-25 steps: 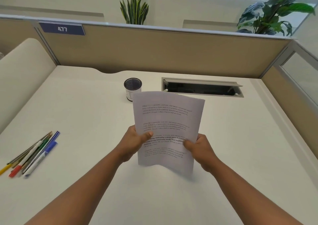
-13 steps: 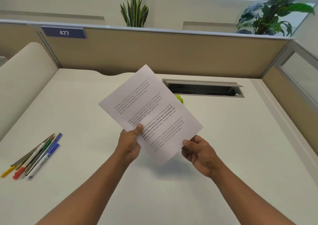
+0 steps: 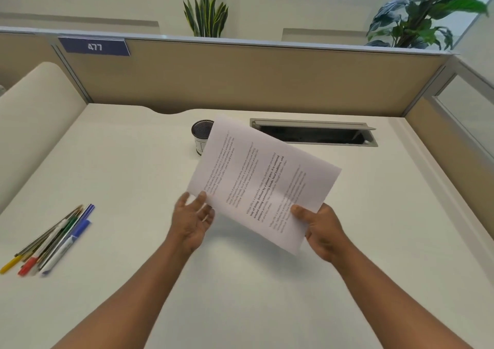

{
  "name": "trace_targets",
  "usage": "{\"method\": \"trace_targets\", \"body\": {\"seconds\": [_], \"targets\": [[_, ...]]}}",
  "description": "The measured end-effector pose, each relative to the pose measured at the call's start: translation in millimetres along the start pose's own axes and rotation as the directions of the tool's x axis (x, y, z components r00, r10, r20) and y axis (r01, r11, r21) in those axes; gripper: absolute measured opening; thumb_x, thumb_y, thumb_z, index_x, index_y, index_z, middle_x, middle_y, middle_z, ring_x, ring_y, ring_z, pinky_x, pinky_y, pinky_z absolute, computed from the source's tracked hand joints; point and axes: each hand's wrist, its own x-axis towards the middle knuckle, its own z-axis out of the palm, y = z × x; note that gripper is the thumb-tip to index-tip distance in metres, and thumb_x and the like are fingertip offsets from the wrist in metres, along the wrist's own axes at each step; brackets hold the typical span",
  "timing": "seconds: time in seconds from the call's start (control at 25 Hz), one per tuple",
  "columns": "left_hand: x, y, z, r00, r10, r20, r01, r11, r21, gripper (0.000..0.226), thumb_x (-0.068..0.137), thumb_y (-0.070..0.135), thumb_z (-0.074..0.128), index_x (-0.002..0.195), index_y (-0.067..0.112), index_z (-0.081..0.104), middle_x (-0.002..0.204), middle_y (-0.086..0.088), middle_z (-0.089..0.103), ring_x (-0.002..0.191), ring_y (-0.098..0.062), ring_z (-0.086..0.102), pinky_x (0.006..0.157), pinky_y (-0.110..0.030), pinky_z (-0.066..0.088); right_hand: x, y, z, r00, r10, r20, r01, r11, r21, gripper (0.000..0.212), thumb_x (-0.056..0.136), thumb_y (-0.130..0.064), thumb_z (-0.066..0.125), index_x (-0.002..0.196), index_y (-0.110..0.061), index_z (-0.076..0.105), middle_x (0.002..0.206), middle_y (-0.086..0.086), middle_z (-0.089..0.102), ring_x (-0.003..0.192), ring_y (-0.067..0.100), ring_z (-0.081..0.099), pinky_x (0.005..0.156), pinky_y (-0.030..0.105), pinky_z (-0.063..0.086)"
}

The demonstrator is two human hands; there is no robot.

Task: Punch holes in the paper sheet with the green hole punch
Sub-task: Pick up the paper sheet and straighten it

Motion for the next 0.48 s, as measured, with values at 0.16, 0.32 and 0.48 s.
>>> {"method": "trace_targets", "body": {"seconds": [0.16,0.32,0.48], "targets": [[22,43,-23,0.982,0.154,0.111,-0.185,0.907,0.378,0.105,0.077,0.024,0.087,0.158,0.028,0.020,0.152,-0.005,0.047,0.136,-0.020,0.050,0.108,-0.042,0.039,5,-24,-27,0.995,0.022,0.101,-0.009,0.991,-0.136,0.037,0.088,0.002,0.067,0.124,-0.008,0.065,0.121,0.013,0.074,0.110,0.034,0.071,0.084,0.044,0.062],[20,65,-16,0.853,-0.085,0.516,-0.247,0.804,0.541,0.070,0.079,0.022,0.084,0.142,0.018,0.054,0.137,-0.013,0.065,0.125,-0.029,0.063,0.097,-0.042,0.054,8,-28,-33,0.984,0.065,0.167,-0.011,0.953,-0.304,0.034,0.091,0.001,0.067,0.123,-0.010,0.067,0.120,0.012,0.074,0.108,0.034,0.071,0.092,0.051,0.058],[8,46,-9,0.881,-0.071,0.468,-0.234,0.794,0.561,0.039,0.090,0.013,0.072,0.128,0.014,0.066,0.125,-0.012,0.072,0.114,-0.036,0.068,0.087,-0.045,0.059,7,-23,-27,0.996,-0.011,0.090,0.043,0.932,-0.361,0.026,0.093,-0.001,0.067,0.114,-0.016,0.071,0.112,0.006,0.078,0.100,0.026,0.074,0.082,0.039,0.062]]}}
